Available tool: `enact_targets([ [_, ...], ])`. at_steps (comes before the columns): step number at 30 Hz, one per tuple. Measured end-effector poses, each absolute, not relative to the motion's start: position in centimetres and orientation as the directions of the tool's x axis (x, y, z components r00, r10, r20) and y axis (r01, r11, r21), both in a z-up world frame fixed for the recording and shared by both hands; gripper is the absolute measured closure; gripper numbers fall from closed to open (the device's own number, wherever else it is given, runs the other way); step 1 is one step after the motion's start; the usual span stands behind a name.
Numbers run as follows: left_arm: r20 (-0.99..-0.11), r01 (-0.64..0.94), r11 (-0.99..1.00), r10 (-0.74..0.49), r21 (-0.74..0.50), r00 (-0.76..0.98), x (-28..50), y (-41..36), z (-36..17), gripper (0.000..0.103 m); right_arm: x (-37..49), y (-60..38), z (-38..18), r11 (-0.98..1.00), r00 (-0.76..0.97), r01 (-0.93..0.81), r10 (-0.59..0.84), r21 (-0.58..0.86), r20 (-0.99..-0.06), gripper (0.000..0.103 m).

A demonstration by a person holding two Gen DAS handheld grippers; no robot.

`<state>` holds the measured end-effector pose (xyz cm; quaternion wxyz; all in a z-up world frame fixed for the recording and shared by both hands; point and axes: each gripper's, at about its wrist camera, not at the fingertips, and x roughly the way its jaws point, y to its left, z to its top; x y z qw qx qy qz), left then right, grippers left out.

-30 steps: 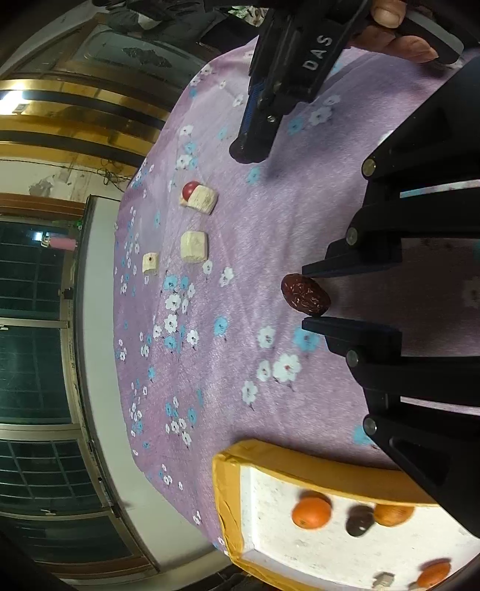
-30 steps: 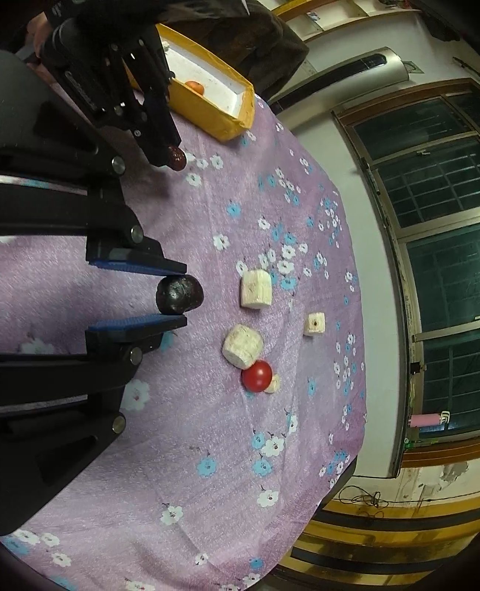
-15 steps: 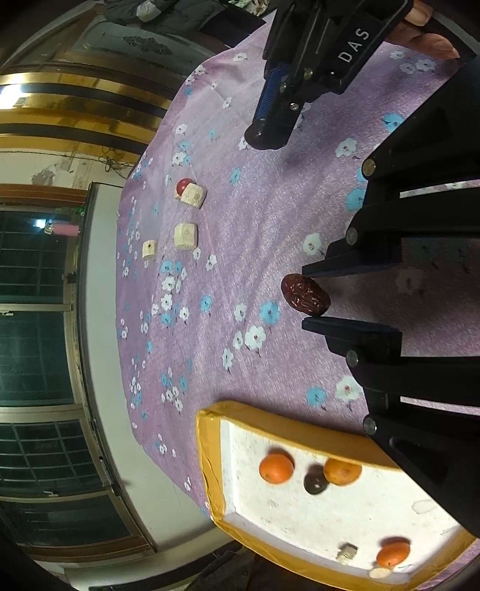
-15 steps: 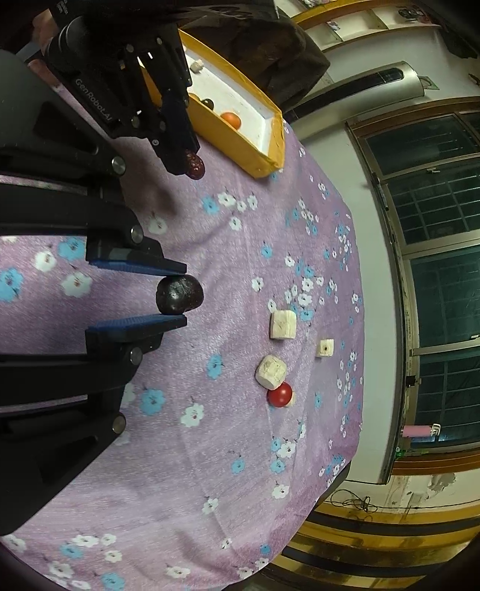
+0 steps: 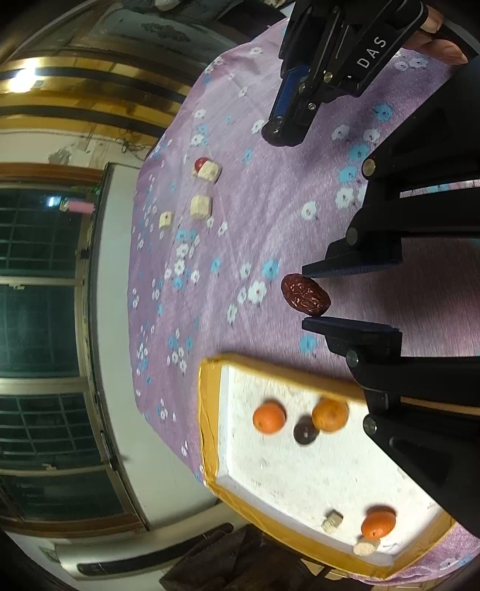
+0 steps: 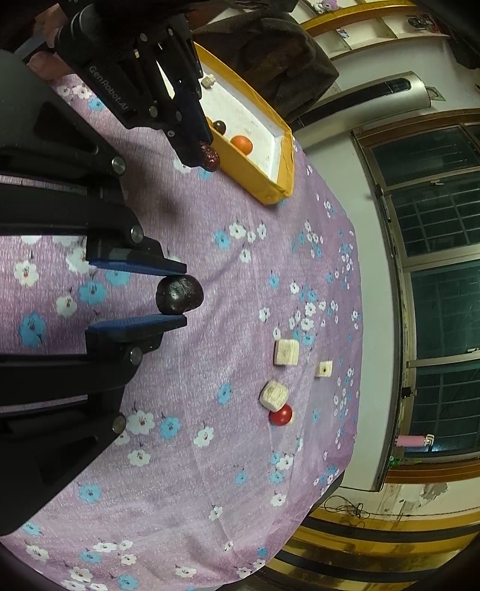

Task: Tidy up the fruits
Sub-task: 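Carry the red date with the left tool while the right tool grasps and carries the dark plum, then open the right tool over the tray while the left tool releases the date there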

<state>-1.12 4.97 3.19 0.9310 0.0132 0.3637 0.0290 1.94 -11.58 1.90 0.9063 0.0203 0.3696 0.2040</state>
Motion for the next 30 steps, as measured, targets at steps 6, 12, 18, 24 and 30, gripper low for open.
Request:
enact_targets([
  [6,-0.663,-0.114,0.992,0.118,0.049,0.739,-2.2,7.6,3.9,0.083,1.6,-9.9,2.7,0.901,0.639,-0.393,0.412,0.184,-0.649,0.081],
  [12,-0.665,-0.192,0.981,0.171,0.043,0.727,-3.0,11.1,4.0,0.083,1.3,-7.1,3.3,0.875,0.622,-0.447,0.454,0.186,-0.638,0.081],
  [18,-0.67,-0.269,0.962,0.223,0.035,0.709,-3.8,14.7,3.8,0.083,1.1,-3.3,3.8,0.838,0.591,-0.514,0.502,0.185,-0.631,0.081],
  [24,-0.686,-0.353,0.935,0.277,0.031,0.673,-4.1,18.2,3.1,0.083,1.0,1.1,4.1,0.799,0.557,-0.574,0.54,0.177,-0.63,0.081],
  [30,-0.699,-0.407,0.913,0.304,0.021,0.647,-4.3,20.8,2.6,0.083,1.5,5.0,4.2,0.764,0.525,-0.622,0.57,0.172,-0.632,0.08],
])
